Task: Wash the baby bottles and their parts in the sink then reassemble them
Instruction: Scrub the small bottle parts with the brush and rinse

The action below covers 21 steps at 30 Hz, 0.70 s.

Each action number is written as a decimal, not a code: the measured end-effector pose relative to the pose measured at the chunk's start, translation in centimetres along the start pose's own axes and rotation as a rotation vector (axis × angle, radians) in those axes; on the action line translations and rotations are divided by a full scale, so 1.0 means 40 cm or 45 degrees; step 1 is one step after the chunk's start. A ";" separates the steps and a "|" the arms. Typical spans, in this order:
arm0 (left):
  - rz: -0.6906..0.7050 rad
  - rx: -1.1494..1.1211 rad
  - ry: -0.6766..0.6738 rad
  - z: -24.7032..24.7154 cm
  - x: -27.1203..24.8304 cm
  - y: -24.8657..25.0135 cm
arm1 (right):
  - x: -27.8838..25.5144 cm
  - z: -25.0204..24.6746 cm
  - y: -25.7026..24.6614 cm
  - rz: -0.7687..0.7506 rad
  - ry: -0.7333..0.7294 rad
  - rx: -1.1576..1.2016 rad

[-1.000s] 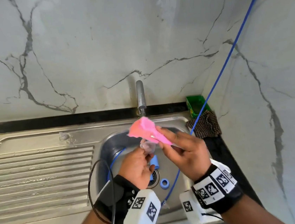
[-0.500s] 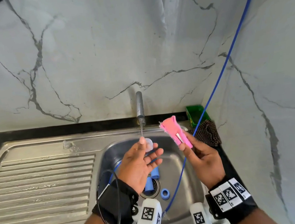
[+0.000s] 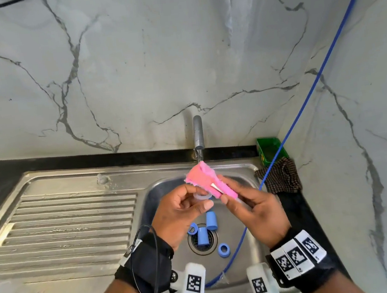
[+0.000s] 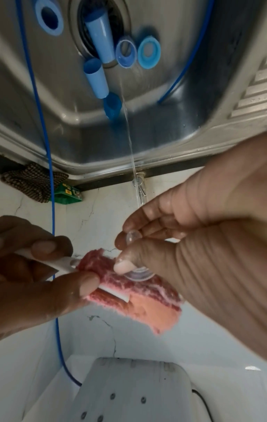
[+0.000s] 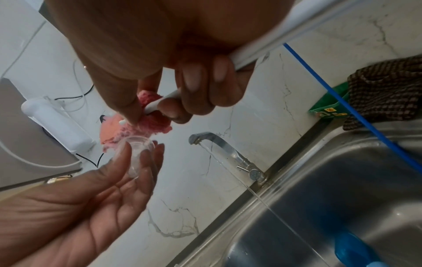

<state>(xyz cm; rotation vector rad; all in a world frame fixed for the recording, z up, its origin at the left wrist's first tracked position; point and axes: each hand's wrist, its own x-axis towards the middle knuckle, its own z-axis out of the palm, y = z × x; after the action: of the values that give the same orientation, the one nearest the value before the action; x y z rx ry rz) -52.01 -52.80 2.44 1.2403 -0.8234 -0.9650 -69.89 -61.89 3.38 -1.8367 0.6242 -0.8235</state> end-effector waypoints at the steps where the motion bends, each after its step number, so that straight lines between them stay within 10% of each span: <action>1: 0.005 0.000 -0.002 -0.009 0.002 -0.006 | 0.000 0.008 0.000 -0.001 -0.007 -0.052; 21: -0.059 -0.283 -0.021 -0.002 0.014 -0.049 | 0.005 0.043 0.021 -0.264 0.289 -0.485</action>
<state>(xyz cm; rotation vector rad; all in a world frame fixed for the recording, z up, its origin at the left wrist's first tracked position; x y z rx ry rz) -51.99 -53.38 0.48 1.0645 -0.6828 -1.0751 -68.49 -61.36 2.16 -2.1969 0.7852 -1.1216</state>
